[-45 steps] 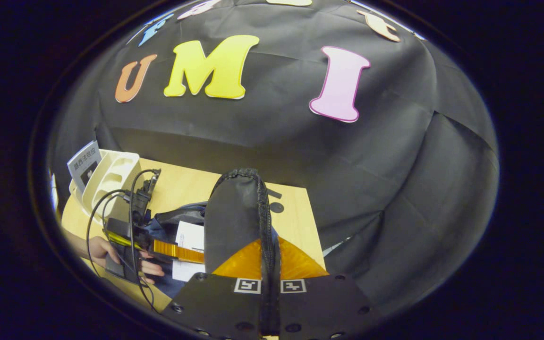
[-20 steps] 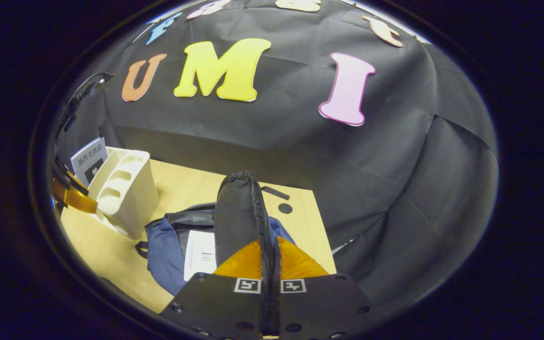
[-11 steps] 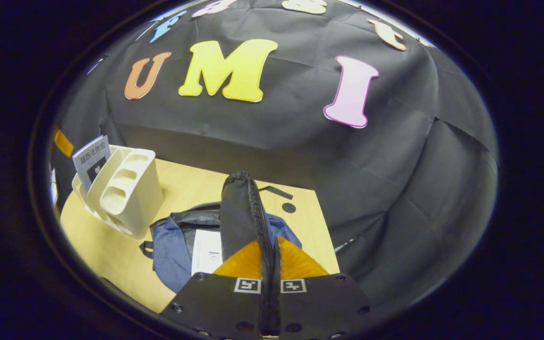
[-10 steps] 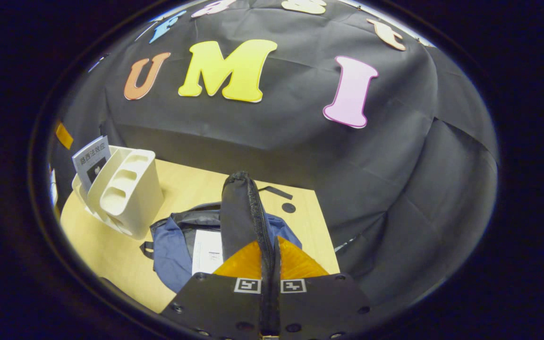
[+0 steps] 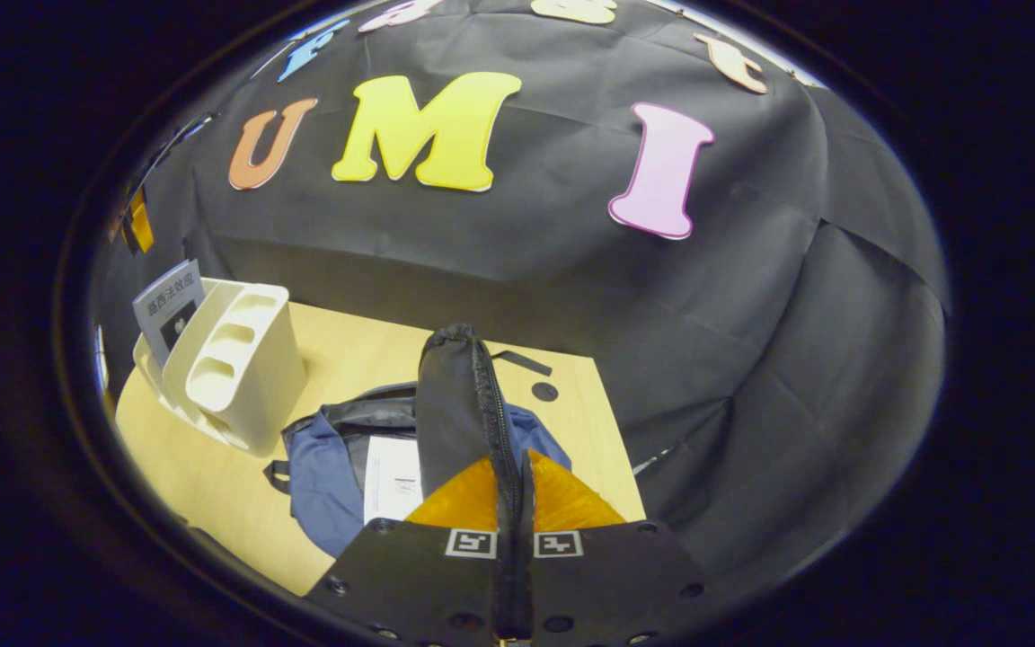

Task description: Open the schoolbag, grab two books from the bookshelf and put them into the schoolbag.

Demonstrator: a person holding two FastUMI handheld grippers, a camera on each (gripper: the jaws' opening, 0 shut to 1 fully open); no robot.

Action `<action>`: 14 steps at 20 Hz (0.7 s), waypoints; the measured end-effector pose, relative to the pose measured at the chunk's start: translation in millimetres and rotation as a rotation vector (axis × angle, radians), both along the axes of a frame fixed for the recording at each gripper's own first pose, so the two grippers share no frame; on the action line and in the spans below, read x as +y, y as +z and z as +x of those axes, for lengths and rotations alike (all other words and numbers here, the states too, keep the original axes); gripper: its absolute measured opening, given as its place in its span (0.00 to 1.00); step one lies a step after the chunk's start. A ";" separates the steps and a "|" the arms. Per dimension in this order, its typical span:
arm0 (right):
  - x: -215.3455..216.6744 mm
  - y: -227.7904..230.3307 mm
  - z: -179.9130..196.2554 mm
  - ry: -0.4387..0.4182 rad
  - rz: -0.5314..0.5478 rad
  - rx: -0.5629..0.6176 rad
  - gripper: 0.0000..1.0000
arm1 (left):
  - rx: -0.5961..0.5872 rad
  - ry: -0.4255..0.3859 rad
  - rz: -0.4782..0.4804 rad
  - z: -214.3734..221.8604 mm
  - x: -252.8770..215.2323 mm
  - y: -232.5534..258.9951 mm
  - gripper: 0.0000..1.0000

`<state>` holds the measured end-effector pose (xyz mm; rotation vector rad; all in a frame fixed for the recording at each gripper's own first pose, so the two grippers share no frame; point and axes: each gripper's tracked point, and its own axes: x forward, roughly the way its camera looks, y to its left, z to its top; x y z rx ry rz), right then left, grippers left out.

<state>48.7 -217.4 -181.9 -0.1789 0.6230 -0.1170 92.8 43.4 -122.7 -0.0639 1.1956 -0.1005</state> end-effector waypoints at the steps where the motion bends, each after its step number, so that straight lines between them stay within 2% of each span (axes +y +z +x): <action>1: -0.9 -1.0 0.0 -0.006 0.000 0.001 0.00 | 0.028 -0.003 -0.006 2.5 1.6 -8.6 0.97; 5: -3.3 -4.1 0.6 -0.021 0.001 0.016 0.00 | 0.136 -0.001 -0.047 12.4 0.9 -40.9 0.98; 6: -4.2 -3.7 1.6 -0.025 0.001 0.015 0.00 | 0.163 0.003 -0.053 13.9 2.8 -50.0 0.94; 7: -4.9 -4.0 2.8 -0.028 0.000 0.015 0.00 | 0.187 0.008 -0.054 14.8 3.7 -56.4 1.00; 8: -5.2 -4.8 3.0 -0.032 -0.001 0.019 0.00 | 0.211 0.010 -0.059 13.9 3.5 -63.8 0.98; 12: -8.5 -8.0 4.3 -0.046 -0.001 0.027 0.00 | 0.289 0.016 -0.058 12.7 1.9 -85.0 1.00; 14: -8.1 -8.6 4.6 -0.048 -0.004 0.028 0.00 | 0.319 0.008 -0.044 10.9 1.3 -92.7 0.94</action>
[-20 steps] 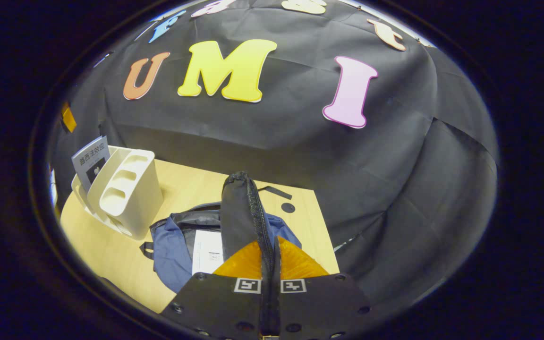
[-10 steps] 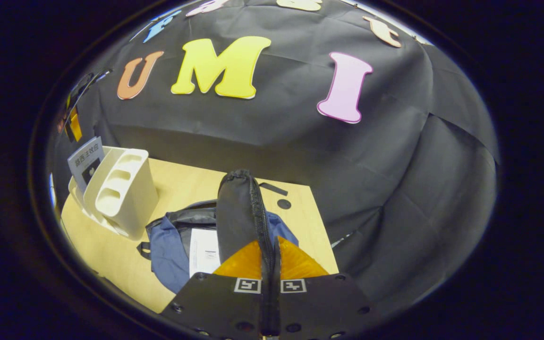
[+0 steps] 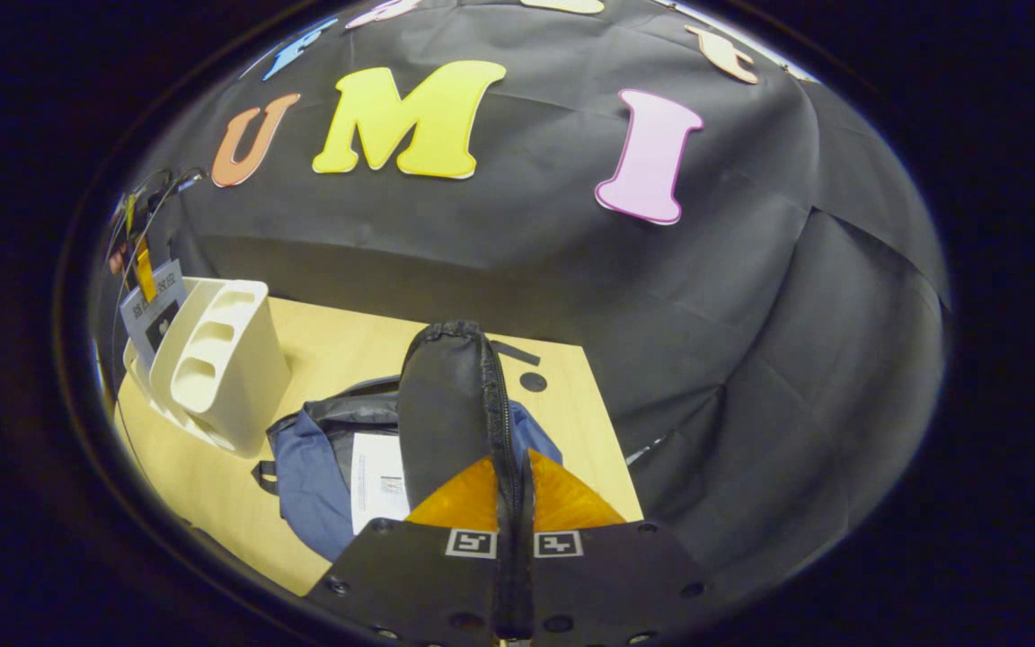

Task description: Open the schoolbag, grab two books from the bookshelf and put them into the schoolbag.

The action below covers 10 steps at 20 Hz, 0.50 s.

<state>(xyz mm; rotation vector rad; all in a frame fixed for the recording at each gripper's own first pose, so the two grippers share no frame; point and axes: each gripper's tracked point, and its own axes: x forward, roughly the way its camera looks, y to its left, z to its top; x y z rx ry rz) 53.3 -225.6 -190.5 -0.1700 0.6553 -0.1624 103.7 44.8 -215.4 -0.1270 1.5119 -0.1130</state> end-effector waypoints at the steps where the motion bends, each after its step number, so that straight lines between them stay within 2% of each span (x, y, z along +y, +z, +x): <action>1: -0.5 -0.3 -0.5 0.000 -0.004 0.000 0.00 | 0.011 -0.007 0.009 -0.8 0.5 -3.0 0.98; 4: -0.5 0.7 -0.6 0.001 -0.011 -0.002 0.00 | 0.025 -0.023 0.036 -0.7 2.5 -11.3 0.98; 10: -3.7 -0.9 -0.2 -0.003 -0.004 0.000 0.00 | 0.039 0.003 0.042 0.5 1.4 -24.0 0.84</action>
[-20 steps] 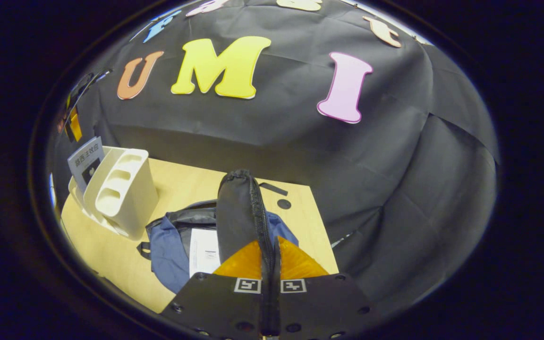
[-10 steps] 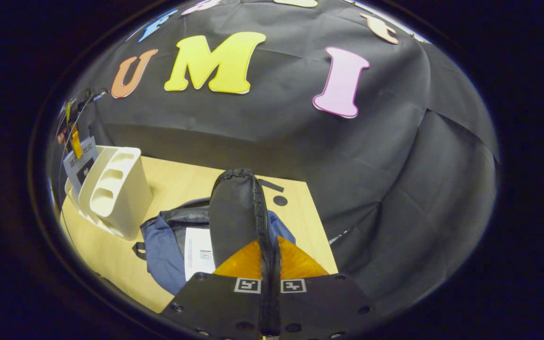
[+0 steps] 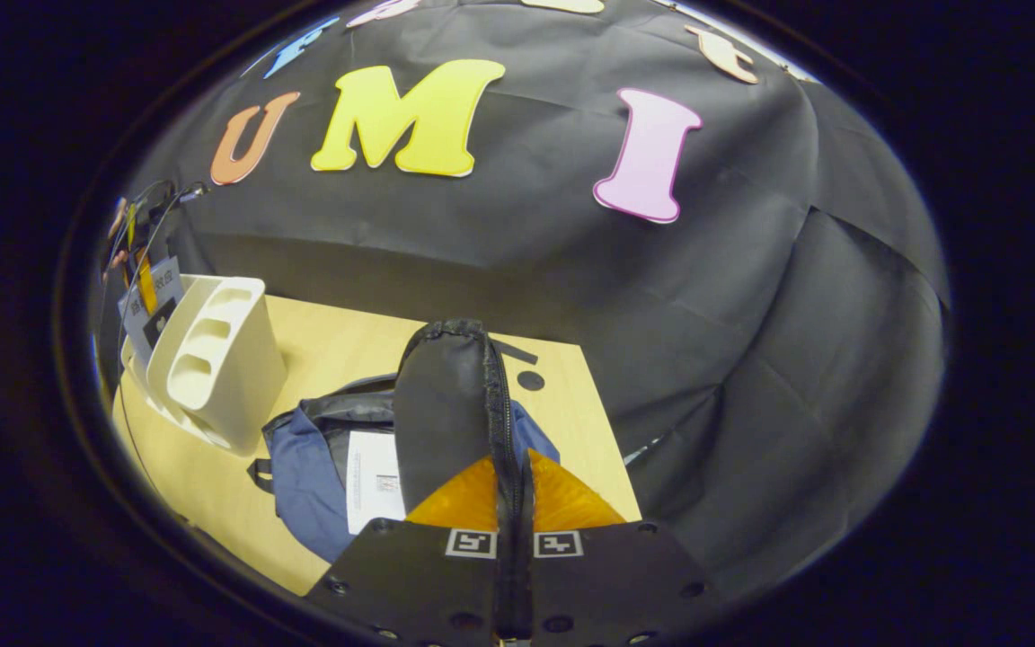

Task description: Open the schoolbag, grab two books from the bookshelf and put them into the schoolbag.

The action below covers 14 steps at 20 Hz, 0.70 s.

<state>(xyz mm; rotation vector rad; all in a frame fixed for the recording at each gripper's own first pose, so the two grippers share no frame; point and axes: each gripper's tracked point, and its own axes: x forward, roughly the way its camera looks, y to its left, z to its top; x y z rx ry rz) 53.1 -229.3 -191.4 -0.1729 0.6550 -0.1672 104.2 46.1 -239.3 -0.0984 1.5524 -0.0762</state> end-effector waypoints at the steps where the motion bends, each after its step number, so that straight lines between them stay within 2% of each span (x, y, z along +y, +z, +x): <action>1: -1.0 -0.6 -0.9 0.001 0.000 0.000 0.00 | 0.007 0.001 0.003 -1.4 0.4 -1.0 0.81; 4: -1.9 -1.0 -0.4 0.003 0.002 0.000 0.00 | 0.014 0.006 0.019 -2.4 3.0 -7.0 0.73; 11: -5.2 -3.0 -1.2 0.012 0.014 -0.006 0.00 | 0.030 0.055 0.014 -7.6 1.7 -6.1 0.47; 14: -6.7 -4.0 -1.4 0.018 0.018 -0.008 0.00 | 0.020 0.083 -0.001 -14.6 0.8 6.8 0.46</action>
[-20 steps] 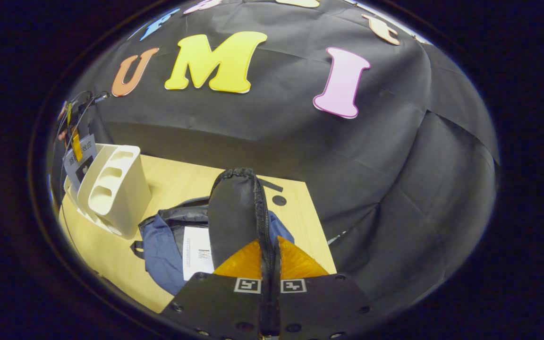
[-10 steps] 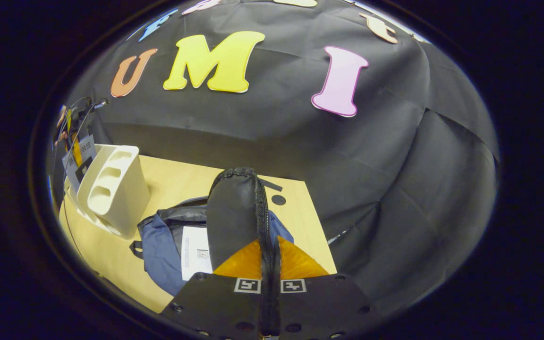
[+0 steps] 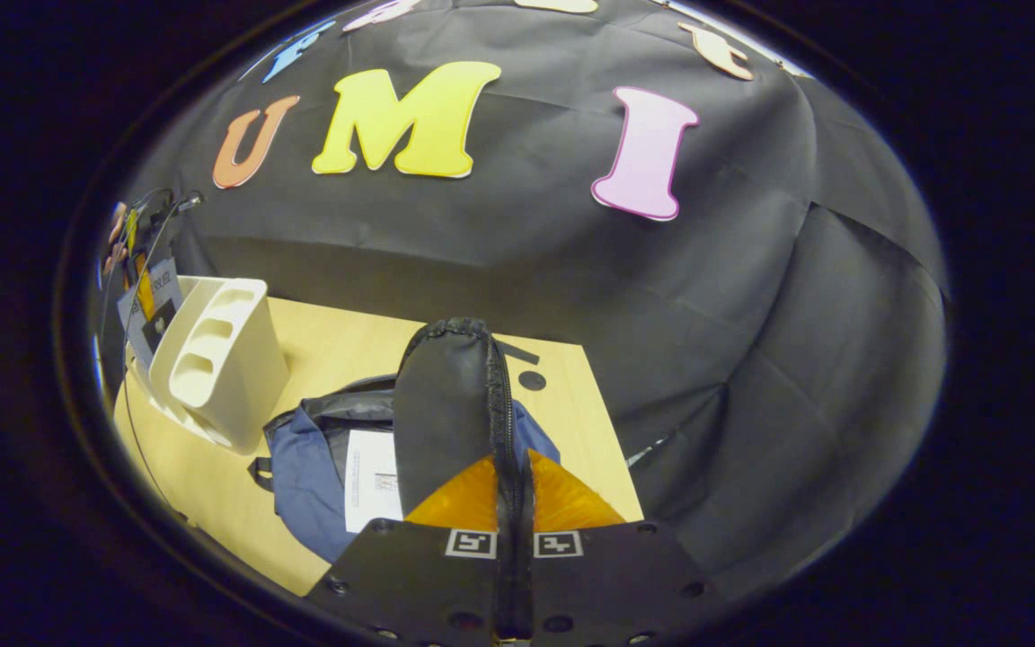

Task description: Open the schoolbag, grab two books from the bookshelf and put them into the schoolbag.

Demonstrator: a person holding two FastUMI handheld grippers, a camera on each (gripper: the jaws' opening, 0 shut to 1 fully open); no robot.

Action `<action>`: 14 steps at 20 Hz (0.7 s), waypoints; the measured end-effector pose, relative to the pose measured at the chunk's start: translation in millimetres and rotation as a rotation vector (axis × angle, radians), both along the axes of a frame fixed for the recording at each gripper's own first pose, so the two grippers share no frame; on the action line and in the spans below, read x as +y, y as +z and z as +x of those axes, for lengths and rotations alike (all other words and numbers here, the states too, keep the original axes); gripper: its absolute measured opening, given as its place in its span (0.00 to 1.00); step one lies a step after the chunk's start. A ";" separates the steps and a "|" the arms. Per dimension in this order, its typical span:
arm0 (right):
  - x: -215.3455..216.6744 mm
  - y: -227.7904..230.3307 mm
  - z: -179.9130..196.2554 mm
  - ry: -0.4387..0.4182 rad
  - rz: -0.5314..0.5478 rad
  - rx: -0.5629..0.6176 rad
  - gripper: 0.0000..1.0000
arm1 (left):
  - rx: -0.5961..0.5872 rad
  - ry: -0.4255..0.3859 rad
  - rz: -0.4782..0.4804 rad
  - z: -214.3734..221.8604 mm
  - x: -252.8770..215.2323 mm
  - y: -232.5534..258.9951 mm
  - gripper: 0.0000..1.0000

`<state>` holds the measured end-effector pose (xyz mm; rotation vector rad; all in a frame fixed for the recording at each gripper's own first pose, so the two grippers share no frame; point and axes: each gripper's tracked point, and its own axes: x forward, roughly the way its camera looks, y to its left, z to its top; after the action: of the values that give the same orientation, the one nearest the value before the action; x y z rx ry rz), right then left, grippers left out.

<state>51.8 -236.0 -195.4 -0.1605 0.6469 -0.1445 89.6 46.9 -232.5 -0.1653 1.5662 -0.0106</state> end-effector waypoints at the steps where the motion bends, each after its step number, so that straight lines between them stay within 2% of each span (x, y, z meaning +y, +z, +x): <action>1: -0.2 0.3 -0.8 0.004 0.000 -0.002 0.00 | -0.014 -0.002 0.002 -2.8 1.4 7.9 0.45; 6: 0.9 1.0 0.1 0.022 0.004 -0.007 0.00 | -0.080 -0.010 0.000 -26.3 12.0 58.0 0.44; 9: 0.1 0.7 -0.5 0.022 0.018 -0.012 0.00 | -0.111 0.054 -0.053 -43.4 12.7 92.7 0.41; 11: -0.7 1.1 -1.7 0.019 0.024 -0.014 0.00 | -0.144 0.104 -0.098 -49.8 15.0 116.7 0.44; 14: 0.0 1.5 -3.2 0.015 0.035 -0.016 0.00 | -0.199 0.166 -0.167 -58.8 17.6 147.4 0.42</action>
<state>48.5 -236.0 -193.9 -0.1305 0.6318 -0.1202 30.8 64.5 -85.1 -0.4132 1.3490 -0.0267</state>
